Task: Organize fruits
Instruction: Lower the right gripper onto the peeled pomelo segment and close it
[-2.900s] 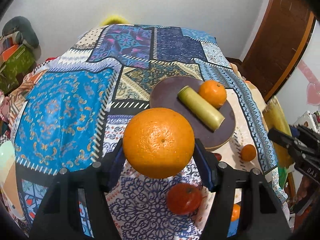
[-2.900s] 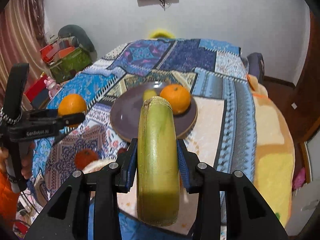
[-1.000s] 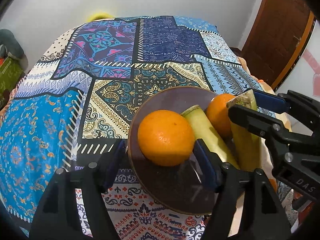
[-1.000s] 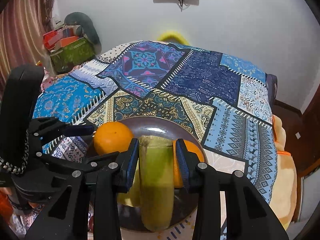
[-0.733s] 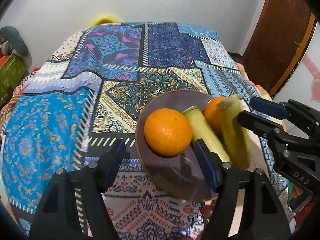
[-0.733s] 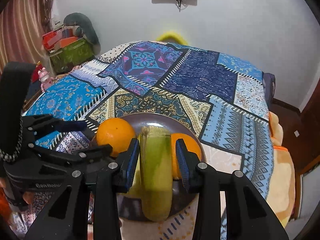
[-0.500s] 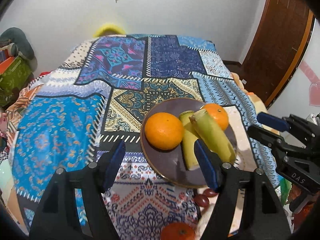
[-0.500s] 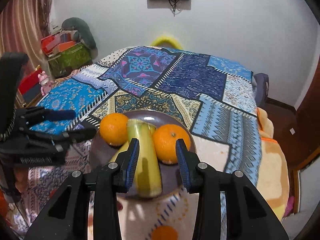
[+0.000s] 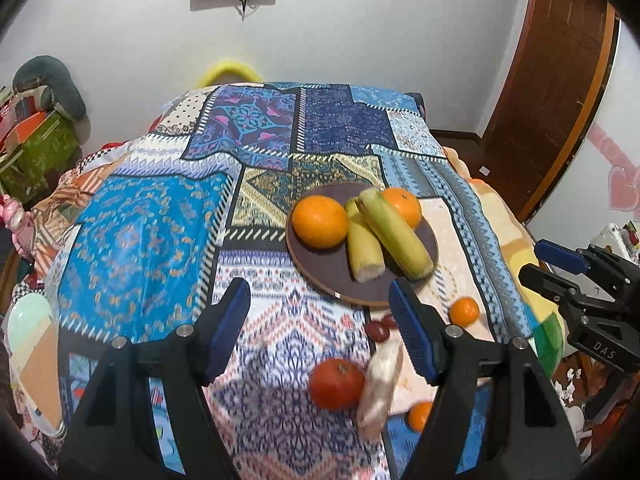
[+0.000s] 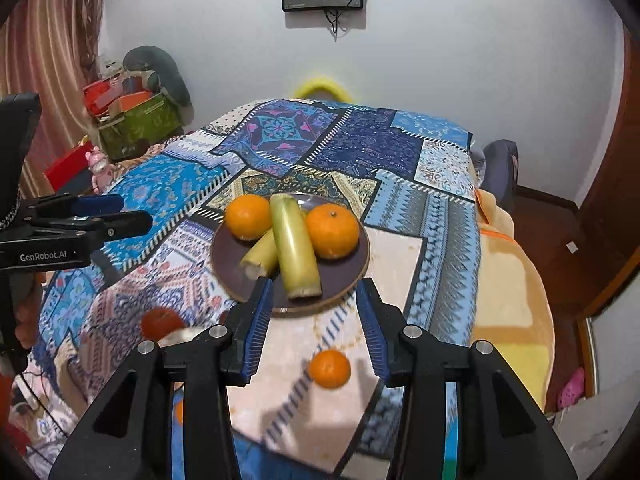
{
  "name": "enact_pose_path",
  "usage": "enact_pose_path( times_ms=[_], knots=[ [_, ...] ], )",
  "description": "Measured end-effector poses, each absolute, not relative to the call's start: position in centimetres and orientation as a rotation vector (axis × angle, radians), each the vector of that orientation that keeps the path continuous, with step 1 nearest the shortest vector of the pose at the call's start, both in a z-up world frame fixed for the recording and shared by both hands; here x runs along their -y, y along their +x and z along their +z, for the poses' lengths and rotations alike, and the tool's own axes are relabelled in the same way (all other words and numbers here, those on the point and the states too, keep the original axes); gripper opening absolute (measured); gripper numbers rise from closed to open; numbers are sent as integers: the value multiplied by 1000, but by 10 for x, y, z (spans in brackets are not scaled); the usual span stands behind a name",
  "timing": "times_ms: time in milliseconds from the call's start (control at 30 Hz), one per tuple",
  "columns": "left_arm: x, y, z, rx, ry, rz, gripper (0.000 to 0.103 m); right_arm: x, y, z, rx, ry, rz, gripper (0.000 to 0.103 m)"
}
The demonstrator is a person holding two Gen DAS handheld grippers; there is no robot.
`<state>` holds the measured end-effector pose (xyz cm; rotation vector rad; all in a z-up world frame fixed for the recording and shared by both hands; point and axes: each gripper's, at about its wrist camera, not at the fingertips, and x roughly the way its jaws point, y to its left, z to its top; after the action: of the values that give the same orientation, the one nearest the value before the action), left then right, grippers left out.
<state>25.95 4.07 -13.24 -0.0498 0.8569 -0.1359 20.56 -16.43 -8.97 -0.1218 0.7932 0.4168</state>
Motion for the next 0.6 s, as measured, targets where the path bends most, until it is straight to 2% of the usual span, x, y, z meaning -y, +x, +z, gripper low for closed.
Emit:
enact_pose_path(
  times_ms=[133,300,433,600],
  knots=[
    [-41,241,-136,-867,-39,-135,71,162,189,-90,-794,-119,425,49],
    [-47,220,-155,-914,-42,-131,71,154,172,-96,-807,-133,446,53],
    [-55,211,-182,-977,-61,-113,72,144,162,-109,-827,-140,464,64],
    [-56,204,-215,-1046,-73,-110,72,130,158,-129,-881,-163,490,65]
  ],
)
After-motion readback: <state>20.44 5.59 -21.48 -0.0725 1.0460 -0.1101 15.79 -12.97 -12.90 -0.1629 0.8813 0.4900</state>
